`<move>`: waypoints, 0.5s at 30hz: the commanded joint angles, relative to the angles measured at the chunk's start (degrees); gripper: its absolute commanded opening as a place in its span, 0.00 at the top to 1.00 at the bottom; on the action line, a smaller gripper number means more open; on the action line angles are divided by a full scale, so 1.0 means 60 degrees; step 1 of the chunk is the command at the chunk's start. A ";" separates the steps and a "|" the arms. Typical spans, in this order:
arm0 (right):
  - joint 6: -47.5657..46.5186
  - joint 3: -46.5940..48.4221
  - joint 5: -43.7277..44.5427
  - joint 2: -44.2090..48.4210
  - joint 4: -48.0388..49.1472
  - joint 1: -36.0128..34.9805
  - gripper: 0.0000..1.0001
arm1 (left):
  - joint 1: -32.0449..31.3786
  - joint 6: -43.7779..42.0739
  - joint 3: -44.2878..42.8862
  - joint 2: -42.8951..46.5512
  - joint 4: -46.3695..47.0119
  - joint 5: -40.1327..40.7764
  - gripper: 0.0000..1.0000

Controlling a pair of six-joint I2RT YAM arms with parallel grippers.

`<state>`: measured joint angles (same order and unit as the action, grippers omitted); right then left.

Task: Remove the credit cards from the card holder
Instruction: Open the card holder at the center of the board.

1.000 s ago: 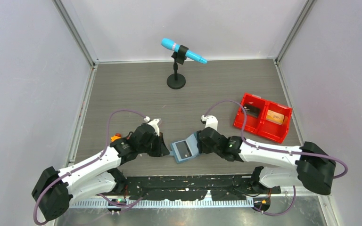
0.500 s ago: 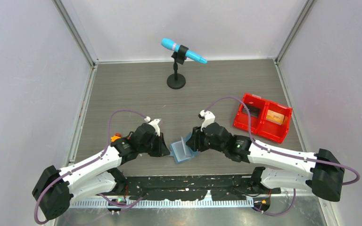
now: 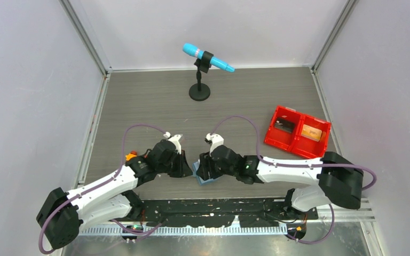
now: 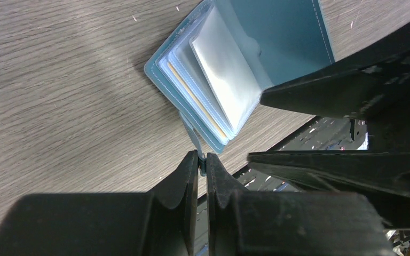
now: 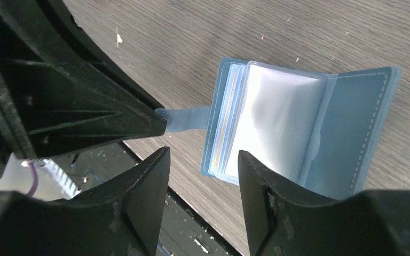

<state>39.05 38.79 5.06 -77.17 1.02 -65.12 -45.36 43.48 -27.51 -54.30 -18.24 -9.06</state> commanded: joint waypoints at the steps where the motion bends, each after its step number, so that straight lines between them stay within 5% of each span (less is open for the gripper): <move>1: -0.0231 0.0633 0.1120 -0.0511 -0.0090 -0.0146 0.42 | -0.0012 0.0084 -0.0207 0.0195 0.0379 -0.0131 1.00; 15: -0.0327 0.0585 0.2255 -0.1638 -0.0095 -0.0147 0.41 | -0.0013 0.0004 -0.0318 0.0227 0.0158 -0.0073 1.00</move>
<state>37.58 40.62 14.57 -86.48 0.12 -65.89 -45.36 43.51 -27.53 -54.13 -18.28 -9.08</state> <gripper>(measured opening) 0.591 0.094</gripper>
